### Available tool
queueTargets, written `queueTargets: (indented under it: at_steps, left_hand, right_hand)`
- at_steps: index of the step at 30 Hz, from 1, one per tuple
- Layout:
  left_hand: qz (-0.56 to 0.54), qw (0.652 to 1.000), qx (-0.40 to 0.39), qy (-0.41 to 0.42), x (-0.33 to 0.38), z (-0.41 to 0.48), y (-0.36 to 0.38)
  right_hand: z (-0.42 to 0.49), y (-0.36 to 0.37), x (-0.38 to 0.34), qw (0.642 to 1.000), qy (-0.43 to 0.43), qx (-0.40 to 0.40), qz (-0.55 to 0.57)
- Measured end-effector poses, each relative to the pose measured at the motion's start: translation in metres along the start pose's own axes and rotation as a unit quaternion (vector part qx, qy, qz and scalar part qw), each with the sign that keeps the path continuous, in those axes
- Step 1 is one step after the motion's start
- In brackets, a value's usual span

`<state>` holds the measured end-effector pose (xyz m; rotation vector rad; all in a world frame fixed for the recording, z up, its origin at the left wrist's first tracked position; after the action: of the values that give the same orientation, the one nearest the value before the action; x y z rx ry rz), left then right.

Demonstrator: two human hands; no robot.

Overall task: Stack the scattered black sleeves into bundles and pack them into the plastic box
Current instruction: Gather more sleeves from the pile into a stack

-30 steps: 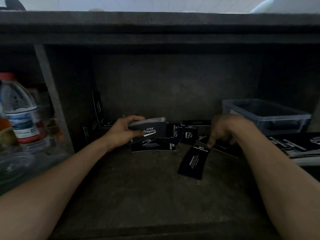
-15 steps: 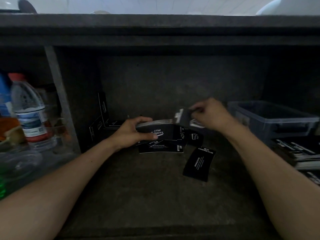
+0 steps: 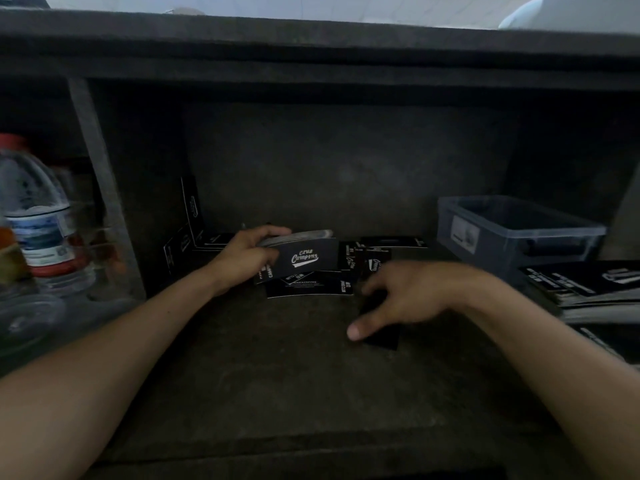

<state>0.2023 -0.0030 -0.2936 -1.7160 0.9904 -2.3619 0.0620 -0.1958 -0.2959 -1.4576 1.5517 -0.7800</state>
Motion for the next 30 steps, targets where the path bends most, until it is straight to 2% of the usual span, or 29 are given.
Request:
queueTargets:
  at_steps: [5, 10, 13, 15, 17, 19, 22, 24, 25, 27, 30]
  left_hand:
    - [-0.012, 1.000, 0.008, 0.008, 0.000, 0.000, 0.000]
    - [-0.033, 0.999, 0.003, 0.013, 0.002, -0.001, 0.004]
    - [-0.044, 0.999, -0.012, 0.021, 0.004, -0.004, 0.008]
    - [-0.043, 0.998, -0.028, 0.027, 0.008, -0.006, 0.014]
    - [-0.041, 0.998, -0.037, 0.028, 0.011, -0.006, 0.020]
    - [-0.041, 0.998, -0.035, 0.031, 0.013, -0.006, 0.020]
    - [-0.058, 0.997, -0.024, 0.033, 0.015, -0.007, 0.014]
    - [-0.075, 0.997, -0.012, 0.030, 0.012, -0.009, 0.008]
    - [-0.082, 0.996, -0.007, 0.031, 0.009, -0.009, 0.005]
    - [-0.085, 0.996, -0.011, 0.029, 0.005, -0.010, 0.001]
    - [-0.045, 0.997, -0.057, 0.017, 0.004, -0.012, 0.006]
  right_hand:
    - [-0.038, 0.053, -0.018, 0.992, -0.127, 0.027, -0.005]
    - [-0.069, 0.079, -0.025, 0.976, -0.206, 0.066, -0.032]
    - [-0.071, 0.077, -0.030, 0.964, -0.251, 0.093, -0.004]
    - [-0.072, 0.070, -0.032, 0.952, -0.284, 0.100, 0.055]
    - [-0.074, 0.051, -0.032, 0.928, -0.316, 0.170, 0.105]
    - [-0.080, 0.020, -0.025, 0.888, -0.319, 0.298, 0.144]
    - [-0.077, -0.022, 0.002, 0.801, -0.295, 0.428, 0.296]
    - [-0.051, -0.041, 0.021, 0.753, -0.262, 0.426, 0.428]
    - [-0.032, -0.046, 0.026, 0.744, -0.243, 0.396, 0.480]
    - [0.009, -0.048, 0.026, 0.765, -0.202, 0.333, 0.513]
    - [0.056, -0.052, 0.023, 0.836, -0.153, 0.317, 0.421]
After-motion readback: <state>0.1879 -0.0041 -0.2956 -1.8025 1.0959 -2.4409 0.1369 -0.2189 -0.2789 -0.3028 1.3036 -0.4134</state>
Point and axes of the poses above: each hand's wrist, its own z-axis towards the middle knuckle, its own y-axis out of the palm, x = y × z, the point moved 10 cm from there along z, towards the middle knuckle, and after that the axes turned 9 degrees about -x, right-handed, at the moved point
